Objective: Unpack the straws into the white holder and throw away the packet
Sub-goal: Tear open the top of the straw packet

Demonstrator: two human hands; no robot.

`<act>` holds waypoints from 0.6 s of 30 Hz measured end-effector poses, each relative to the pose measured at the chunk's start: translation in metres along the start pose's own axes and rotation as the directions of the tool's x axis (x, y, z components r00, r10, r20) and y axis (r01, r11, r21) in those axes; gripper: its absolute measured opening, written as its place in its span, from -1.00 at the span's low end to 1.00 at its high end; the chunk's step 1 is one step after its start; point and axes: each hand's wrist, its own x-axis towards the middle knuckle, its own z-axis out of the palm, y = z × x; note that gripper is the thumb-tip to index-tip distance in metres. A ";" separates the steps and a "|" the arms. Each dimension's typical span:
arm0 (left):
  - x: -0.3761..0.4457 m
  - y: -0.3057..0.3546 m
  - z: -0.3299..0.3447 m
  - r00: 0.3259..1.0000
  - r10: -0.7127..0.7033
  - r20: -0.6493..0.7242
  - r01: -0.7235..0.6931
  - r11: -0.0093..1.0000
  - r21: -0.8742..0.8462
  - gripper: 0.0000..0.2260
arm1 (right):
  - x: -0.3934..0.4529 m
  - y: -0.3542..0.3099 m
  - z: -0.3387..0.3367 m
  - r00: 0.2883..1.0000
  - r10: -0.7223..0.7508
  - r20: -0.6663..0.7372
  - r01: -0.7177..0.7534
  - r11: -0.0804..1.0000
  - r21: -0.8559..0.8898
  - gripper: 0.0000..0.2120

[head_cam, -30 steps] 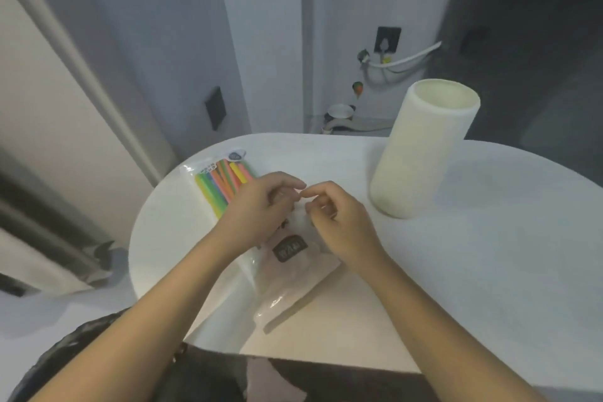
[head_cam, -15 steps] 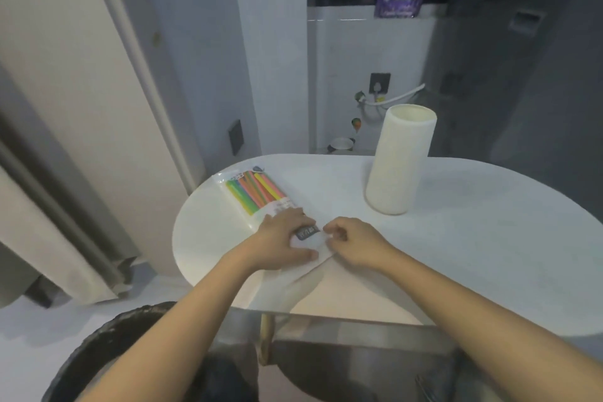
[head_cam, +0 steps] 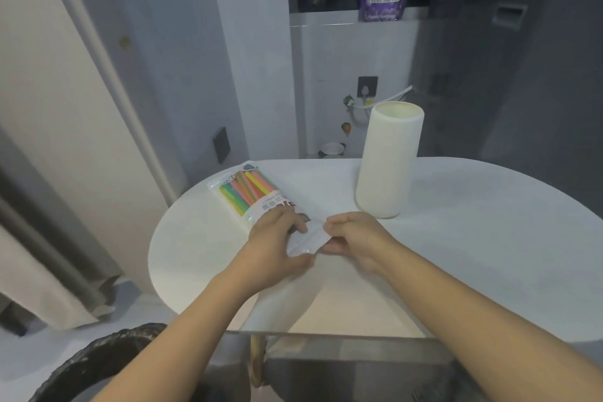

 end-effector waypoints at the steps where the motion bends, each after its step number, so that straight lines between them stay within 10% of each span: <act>1: 0.000 0.000 0.001 1.000 -0.004 0.006 0.004 1.000 -0.011 -0.69 | -0.001 0.001 0.001 1.000 0.004 -0.008 -0.003 0.999 0.048 -0.73; 18: 0.002 0.008 -0.005 0.993 -0.113 -0.031 0.109 0.987 -0.115 -0.90 | -0.002 0.006 0.004 0.989 -0.106 -0.100 0.121 0.981 0.151 -0.92</act>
